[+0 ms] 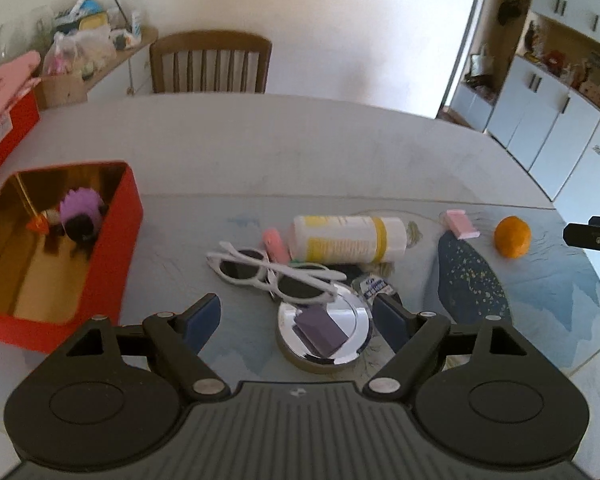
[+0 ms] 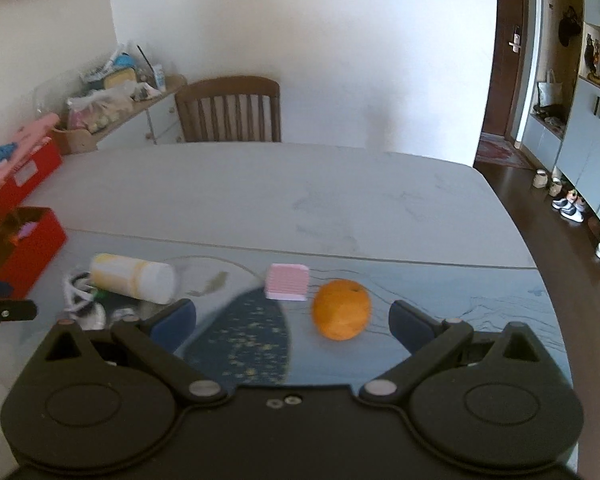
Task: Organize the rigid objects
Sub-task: 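Move both tools back over the table toward the silver tin and orange, then grasp the purple sponge with the left gripper while the right grasps the orange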
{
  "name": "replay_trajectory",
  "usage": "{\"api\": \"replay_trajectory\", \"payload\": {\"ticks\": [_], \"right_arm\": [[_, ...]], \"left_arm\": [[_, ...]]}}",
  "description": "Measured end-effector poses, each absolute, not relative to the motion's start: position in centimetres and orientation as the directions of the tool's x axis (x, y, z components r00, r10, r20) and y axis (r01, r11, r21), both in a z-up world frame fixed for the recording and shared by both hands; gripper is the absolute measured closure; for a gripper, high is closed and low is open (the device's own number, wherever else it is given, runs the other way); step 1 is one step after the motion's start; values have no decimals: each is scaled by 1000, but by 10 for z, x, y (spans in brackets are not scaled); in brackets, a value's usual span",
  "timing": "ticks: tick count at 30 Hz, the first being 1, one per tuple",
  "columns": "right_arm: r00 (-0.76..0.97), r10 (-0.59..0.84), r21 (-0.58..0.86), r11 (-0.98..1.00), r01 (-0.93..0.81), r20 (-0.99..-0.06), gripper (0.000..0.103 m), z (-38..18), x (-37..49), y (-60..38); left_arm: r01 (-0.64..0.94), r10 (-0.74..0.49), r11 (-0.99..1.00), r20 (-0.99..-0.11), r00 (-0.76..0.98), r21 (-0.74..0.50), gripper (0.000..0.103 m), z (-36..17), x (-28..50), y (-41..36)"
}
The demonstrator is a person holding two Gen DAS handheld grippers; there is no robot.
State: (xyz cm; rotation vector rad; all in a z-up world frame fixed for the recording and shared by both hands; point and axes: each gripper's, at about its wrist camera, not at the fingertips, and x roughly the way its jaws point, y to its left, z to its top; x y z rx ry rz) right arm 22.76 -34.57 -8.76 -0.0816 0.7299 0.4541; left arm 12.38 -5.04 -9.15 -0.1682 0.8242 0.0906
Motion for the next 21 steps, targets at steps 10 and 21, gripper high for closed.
{"api": "replay_trajectory", "payload": {"ticks": [10,21], "right_arm": [[624,327,71,914,-399,-710,1,-120,267,-358],[585,308,69,916,-394,-750,16,-143,297,-354]], "left_arm": [[-205,58,975,-780,623,-91,20,-115,141,-68],[-232,80,969,-789,610,-81,21,-123,150,-75]]}}
